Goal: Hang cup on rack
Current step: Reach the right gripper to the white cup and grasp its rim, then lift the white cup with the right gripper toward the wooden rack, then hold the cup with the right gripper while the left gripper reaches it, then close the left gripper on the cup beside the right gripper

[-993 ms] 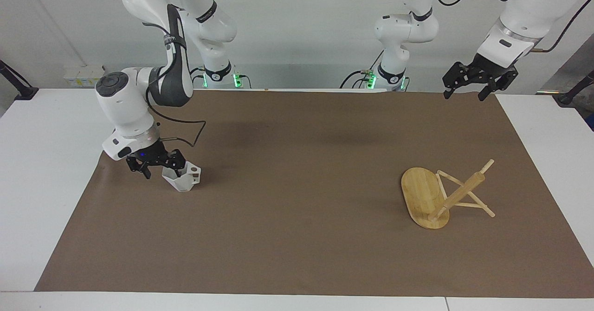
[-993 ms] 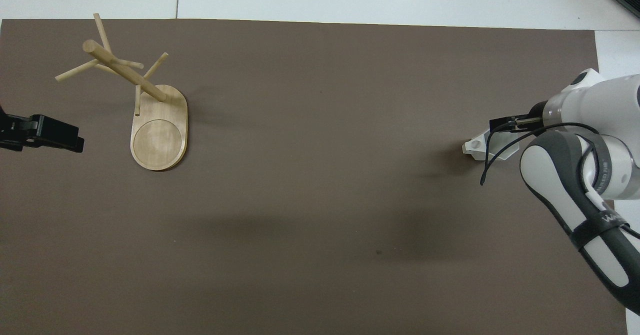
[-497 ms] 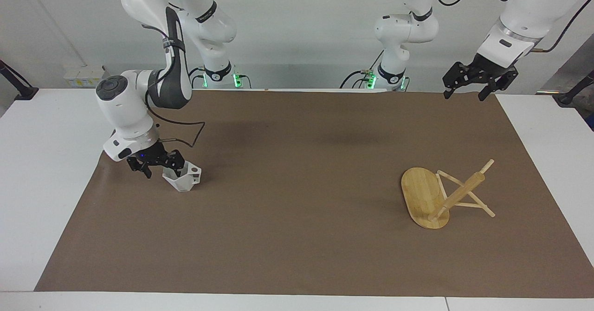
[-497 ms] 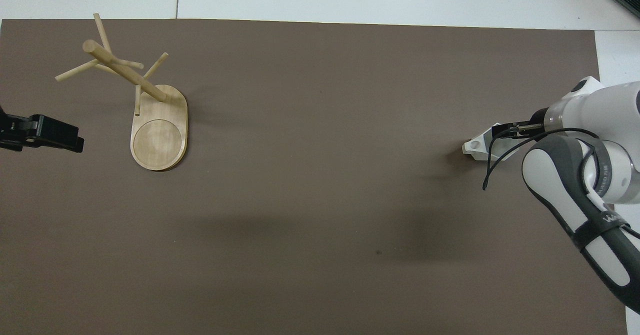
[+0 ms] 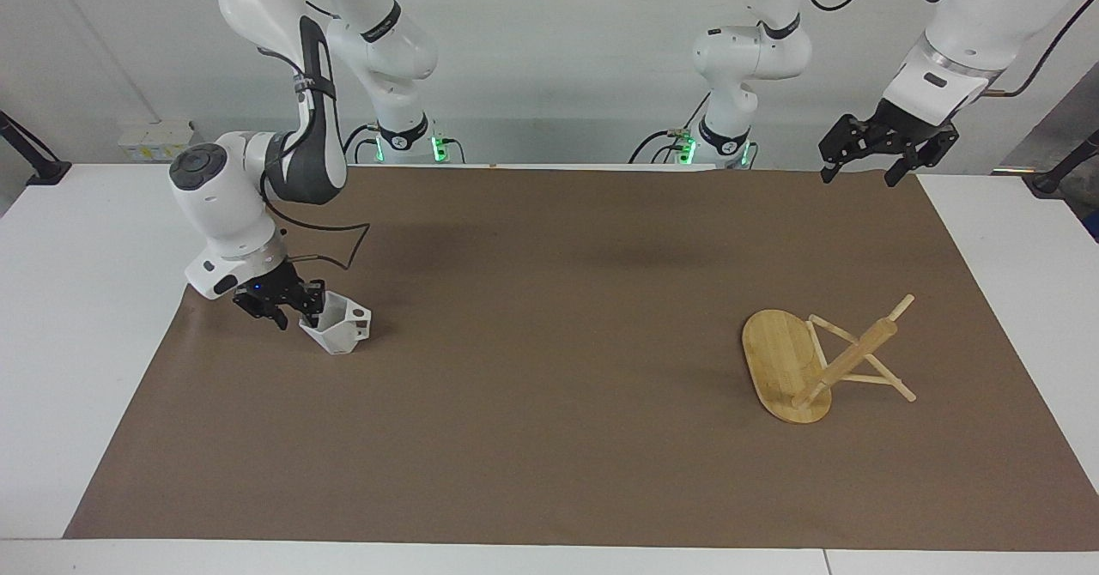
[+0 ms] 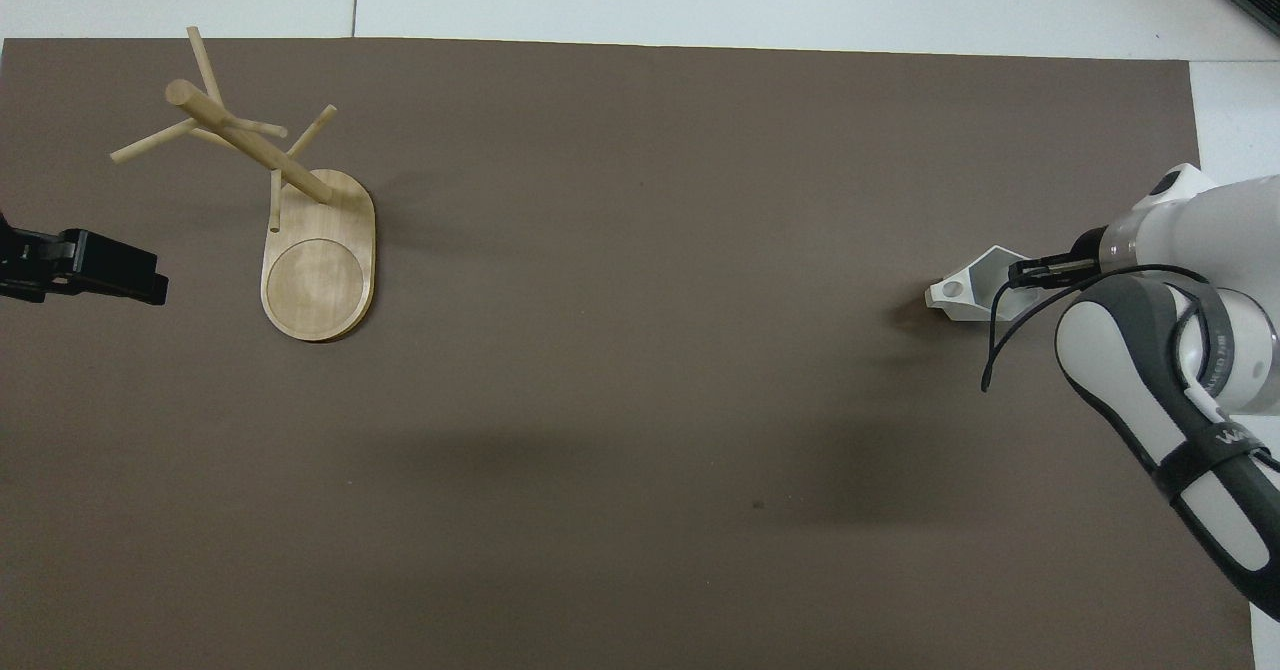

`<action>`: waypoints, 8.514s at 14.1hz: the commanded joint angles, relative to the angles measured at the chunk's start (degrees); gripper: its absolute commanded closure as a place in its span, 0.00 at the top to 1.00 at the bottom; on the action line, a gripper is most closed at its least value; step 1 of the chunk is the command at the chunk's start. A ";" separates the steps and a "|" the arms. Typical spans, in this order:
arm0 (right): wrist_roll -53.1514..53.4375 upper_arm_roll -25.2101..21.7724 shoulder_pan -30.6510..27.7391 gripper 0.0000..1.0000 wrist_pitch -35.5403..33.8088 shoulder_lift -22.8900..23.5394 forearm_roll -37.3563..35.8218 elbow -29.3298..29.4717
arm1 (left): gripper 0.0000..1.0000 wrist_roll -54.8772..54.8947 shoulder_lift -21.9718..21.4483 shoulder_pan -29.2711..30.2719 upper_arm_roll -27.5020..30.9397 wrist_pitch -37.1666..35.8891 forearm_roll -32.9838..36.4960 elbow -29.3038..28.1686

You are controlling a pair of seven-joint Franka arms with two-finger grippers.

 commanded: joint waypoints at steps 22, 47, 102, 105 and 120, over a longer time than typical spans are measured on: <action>14.01 6.96 8.69 0.00 -34.69 -6.18 39.48 30.31 | 1.00 0.19 -1.36 0.30 -0.26 0.09 1.03 -1.53; 39.73 7.40 34.01 0.00 2.13 -0.30 58.05 25.48 | 1.00 32.92 -3.03 -0.75 -0.79 4.04 -2.65 -5.66; 39.73 7.40 37.27 0.00 2.32 1.73 56.82 25.74 | 0.00 68.57 -10.85 -2.25 -0.70 19.86 -34.31 -20.16; 39.73 7.40 37.27 0.00 2.32 1.73 56.82 25.74 | 0.00 68.13 -11.20 -2.42 -0.61 19.77 -34.22 -20.34; 39.47 7.40 37.27 0.00 2.49 1.73 56.82 25.66 | 0.00 62.41 -11.64 -2.42 -0.61 19.69 -33.78 -20.16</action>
